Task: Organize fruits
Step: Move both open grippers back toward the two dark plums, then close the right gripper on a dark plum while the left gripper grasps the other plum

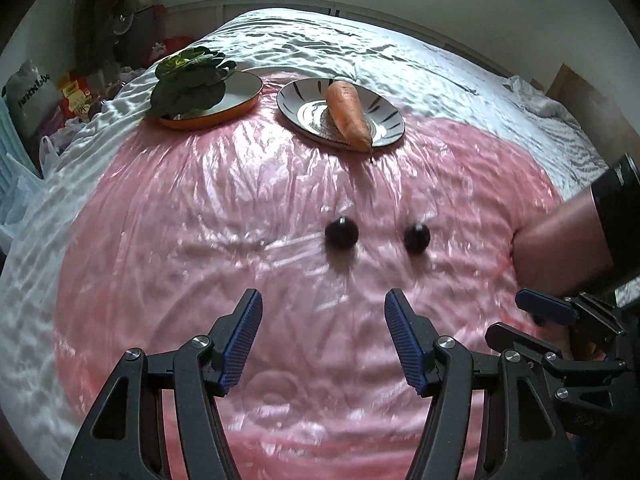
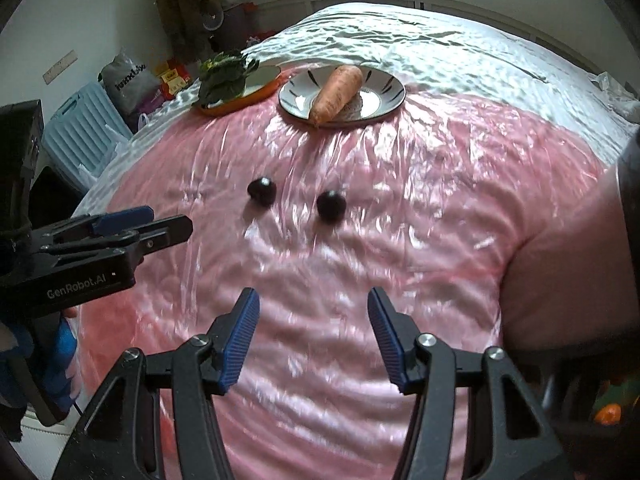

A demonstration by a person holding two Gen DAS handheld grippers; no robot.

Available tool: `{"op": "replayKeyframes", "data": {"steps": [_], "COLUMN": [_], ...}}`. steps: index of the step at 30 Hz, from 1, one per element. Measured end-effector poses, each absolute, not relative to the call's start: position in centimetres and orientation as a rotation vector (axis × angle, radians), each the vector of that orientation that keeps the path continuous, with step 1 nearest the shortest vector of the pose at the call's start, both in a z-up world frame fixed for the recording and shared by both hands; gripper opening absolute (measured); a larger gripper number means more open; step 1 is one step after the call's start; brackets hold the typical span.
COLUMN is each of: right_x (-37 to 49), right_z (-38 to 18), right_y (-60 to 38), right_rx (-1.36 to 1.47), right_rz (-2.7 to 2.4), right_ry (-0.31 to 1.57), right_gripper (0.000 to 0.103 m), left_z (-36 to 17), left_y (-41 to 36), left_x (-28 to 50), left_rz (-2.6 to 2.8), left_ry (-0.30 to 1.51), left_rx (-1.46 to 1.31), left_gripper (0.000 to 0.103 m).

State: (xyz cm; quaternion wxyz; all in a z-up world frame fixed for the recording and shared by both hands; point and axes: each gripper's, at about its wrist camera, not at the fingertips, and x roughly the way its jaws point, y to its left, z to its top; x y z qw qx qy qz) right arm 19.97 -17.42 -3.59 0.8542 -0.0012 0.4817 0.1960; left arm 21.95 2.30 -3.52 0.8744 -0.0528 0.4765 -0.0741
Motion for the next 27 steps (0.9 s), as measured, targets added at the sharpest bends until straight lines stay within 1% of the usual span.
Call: {"op": "replayKeyframes", "data": {"steps": [8,10,12,22,24,27], "right_x": [23.0,23.8,24.5,28.0,28.4,29.0], "right_z": [-4.2,-4.5,-4.8,-6.7,-7.2,-7.8], "right_y": [-17.0,-17.0,-17.0,-16.3,-16.1,-15.9], "right_rx": [0.031,0.043,0.053,0.088,0.090,0.094], "right_rz": [0.420,0.422,0.426,0.429,0.427,0.420], "right_ry": [0.996,0.992,0.992,1.005,1.015,1.027], "right_gripper": [0.103,0.100,0.094,0.076,0.070,0.070], "left_z": [-4.5,-5.2,-5.6,-7.5,-7.8,-8.3], "left_y": [1.6,1.2,0.8,-0.2,-0.3,-0.3], "left_x": [25.0,25.7,26.2,27.8,28.1,28.6], "left_rz": [-0.165,-0.177,-0.186,-0.208,-0.212,-0.218], "left_ry": [0.983,0.988,0.992,1.004,1.007,1.017], "left_rx": [-0.093,-0.075,-0.059,-0.015,-0.014,-0.012], "left_gripper": [0.058,0.058,0.058,0.056,0.054,0.050]}}
